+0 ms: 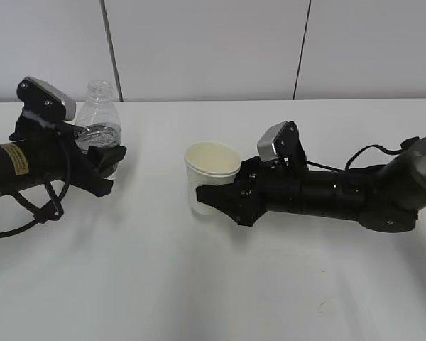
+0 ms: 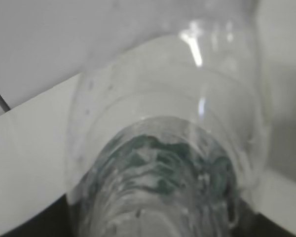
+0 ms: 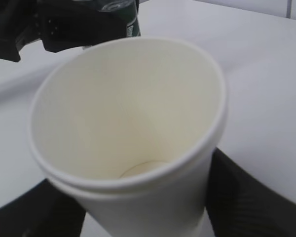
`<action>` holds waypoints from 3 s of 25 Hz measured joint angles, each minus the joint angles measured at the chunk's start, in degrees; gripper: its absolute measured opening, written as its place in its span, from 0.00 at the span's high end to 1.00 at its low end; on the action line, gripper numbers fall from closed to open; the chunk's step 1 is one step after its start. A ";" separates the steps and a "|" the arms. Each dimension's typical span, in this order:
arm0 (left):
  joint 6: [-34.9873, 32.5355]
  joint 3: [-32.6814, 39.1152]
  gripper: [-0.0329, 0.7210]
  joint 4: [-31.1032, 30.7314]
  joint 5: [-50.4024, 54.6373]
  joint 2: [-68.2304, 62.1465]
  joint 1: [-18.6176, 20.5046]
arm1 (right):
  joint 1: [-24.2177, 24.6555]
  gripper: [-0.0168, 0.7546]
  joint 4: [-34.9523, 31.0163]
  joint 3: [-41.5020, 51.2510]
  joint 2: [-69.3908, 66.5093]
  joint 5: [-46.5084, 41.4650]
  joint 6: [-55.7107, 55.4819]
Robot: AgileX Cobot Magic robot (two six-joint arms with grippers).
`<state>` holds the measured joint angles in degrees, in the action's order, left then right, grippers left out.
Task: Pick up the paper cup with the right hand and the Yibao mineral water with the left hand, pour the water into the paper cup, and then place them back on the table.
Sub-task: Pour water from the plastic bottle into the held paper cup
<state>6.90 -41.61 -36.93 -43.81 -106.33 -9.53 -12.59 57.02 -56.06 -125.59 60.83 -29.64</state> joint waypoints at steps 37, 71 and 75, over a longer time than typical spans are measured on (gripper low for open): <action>-1.47 -16.38 0.51 -21.66 43.81 6.20 -13.57 | -1.26 0.30 4.05 -4.47 0.00 -4.91 -4.34; -1.53 -19.22 0.51 -39.79 61.77 7.14 -20.26 | -1.26 0.30 12.53 -9.26 -0.09 -5.18 -13.10; -1.53 -19.22 0.51 -41.19 62.45 7.14 -20.60 | -1.26 0.30 14.00 -10.11 -0.09 -5.18 -14.52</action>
<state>5.38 -60.83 -78.12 18.63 -99.19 -30.13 -13.85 71.02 -66.17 -125.68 55.64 -44.15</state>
